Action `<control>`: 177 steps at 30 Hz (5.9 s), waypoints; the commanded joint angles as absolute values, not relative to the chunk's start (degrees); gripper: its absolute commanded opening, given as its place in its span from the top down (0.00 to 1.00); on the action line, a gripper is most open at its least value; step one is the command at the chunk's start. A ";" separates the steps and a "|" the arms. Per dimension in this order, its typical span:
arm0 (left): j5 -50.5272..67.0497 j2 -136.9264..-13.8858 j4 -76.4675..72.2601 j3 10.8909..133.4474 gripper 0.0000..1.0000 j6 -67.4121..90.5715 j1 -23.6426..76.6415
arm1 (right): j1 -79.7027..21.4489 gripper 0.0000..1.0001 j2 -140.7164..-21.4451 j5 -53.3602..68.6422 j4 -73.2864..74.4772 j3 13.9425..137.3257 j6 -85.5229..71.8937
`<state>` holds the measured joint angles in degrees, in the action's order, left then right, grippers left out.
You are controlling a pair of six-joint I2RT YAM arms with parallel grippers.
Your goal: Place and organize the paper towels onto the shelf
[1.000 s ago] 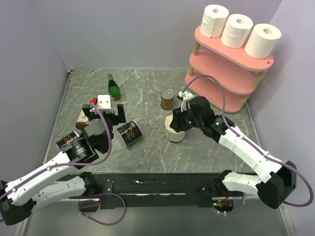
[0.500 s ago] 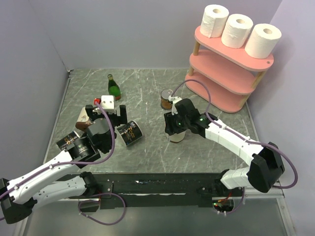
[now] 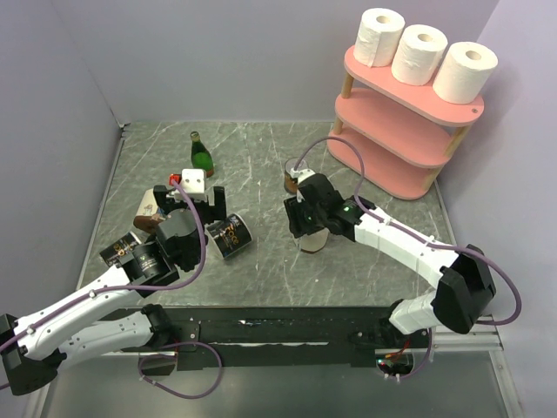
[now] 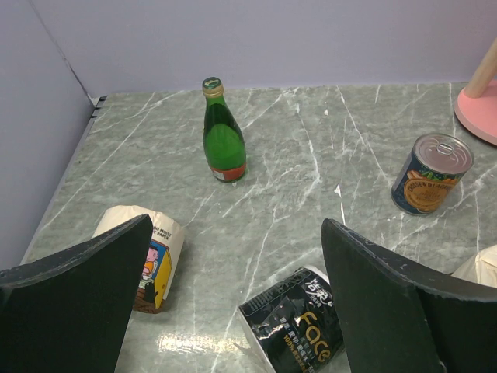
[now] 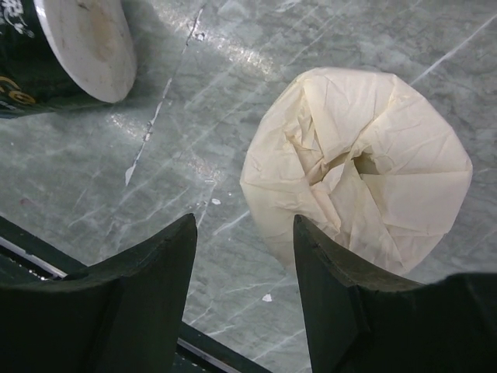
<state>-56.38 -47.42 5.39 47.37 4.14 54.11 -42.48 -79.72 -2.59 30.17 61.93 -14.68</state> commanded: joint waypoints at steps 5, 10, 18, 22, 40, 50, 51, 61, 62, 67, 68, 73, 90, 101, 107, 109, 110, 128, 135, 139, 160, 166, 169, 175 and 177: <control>-55.81 -46.50 4.75 49.83 0.04 4.48 54.32 | -45.53 0.40 -79.45 -9.93 34.54 68.64 -16.35; -55.81 -46.05 4.57 49.66 0.04 4.48 54.40 | -46.14 0.40 -80.24 -9.49 34.37 69.78 -16.35; -55.90 -45.35 4.40 49.48 0.04 4.39 54.40 | -46.23 0.39 -83.23 -11.16 33.40 69.44 -15.56; -56.16 -45.53 4.39 49.48 0.04 4.39 54.40 | -46.32 0.37 -84.64 -13.88 31.82 68.03 -14.15; -55.99 -46.76 4.39 49.48 0.04 4.13 54.40 | -46.93 0.36 -86.13 -18.19 27.07 64.07 -11.78; -56.07 -46.50 4.40 49.57 0.04 4.13 54.40 | -47.20 0.35 -84.20 -24.43 31.81 68.20 -10.64; -56.16 -46.32 4.39 49.48 0.04 4.13 54.40 | -47.28 0.35 -83.94 -24.35 32.34 68.64 -10.81; -55.90 -46.41 4.57 49.57 0.04 4.22 54.40 | -50.18 0.39 -82.35 -22.59 33.04 69.08 -11.43; -55.90 -46.32 4.48 49.66 0.04 4.22 54.40 | -50.36 0.39 -82.35 -22.67 33.22 69.34 -11.51; -55.72 -46.23 4.57 49.57 0.04 4.13 54.40 | -51.94 0.41 -82.53 -23.64 33.40 70.22 -11.34; -55.72 -46.23 4.57 49.57 0.04 4.04 54.40 | -52.12 0.41 -82.70 -23.90 33.75 70.40 -11.42; -55.55 -46.41 4.66 49.57 0.04 4.13 54.40 | -52.29 0.41 -84.11 -24.78 34.36 71.19 -11.25; -55.11 -46.58 4.57 49.57 0.04 3.87 54.40 | -53.17 0.45 -85.95 -24.35 34.01 71.11 -11.51; -55.02 -46.93 4.48 49.48 0.04 3.78 54.41 | -53.26 0.41 -88.15 -26.72 32.96 68.82 -10.99; -54.76 -47.28 4.48 49.57 0.04 3.69 54.40 | -53.17 0.40 -89.03 -28.04 31.73 67.42 -10.46; -54.76 -47.55 4.48 49.66 0.04 3.69 54.40 | -53.17 0.40 -89.12 -29.00 31.03 66.89 -10.11; -54.67 -47.64 4.48 49.66 0.04 3.69 54.40 | -53.09 0.40 -89.47 -29.18 30.94 66.71 -10.02; -54.58 -47.90 4.57 49.75 0.04 3.60 54.40 | -52.73 0.40 -91.23 -29.36 29.00 65.04 -9.23; -54.58 -47.64 4.57 49.66 0.04 3.69 54.40 | -52.56 0.41 -92.28 -29.70 28.74 64.77 -9.23; -54.49 -47.64 4.48 49.66 0.04 3.60 54.40 | -52.56 0.40 -92.55 -31.37 28.74 65.04 -8.35; -54.67 -47.90 4.48 49.66 0.04 3.43 54.40 | -51.59 0.54 -91.50 -28.48 25.49 62.67 -2.29; -54.67 -47.64 4.39 49.57 0.04 3.17 54.40 | -51.42 0.64 -88.34 -27.95 25.93 62.93 3.68; -54.58 -47.20 4.31 49.57 0.04 3.34 54.40 | -51.07 0.64 -85.88 -27.86 26.89 62.84 7.29; -54.23 -46.93 4.22 49.57 0.04 3.43 54.40 | -46.43 0.65 -78.23 -28.65 29.09 63.37 14.75; -54.14 -46.85 4.66 49.83 0.04 3.60 54.40 | -43.78 0.66 -75.43 -28.39 29.09 64.76 17.82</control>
<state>-54.76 -47.81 5.39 47.37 3.81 54.11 -48.53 -83.15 -25.98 29.80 62.30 10.09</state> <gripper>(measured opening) 0.966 0.447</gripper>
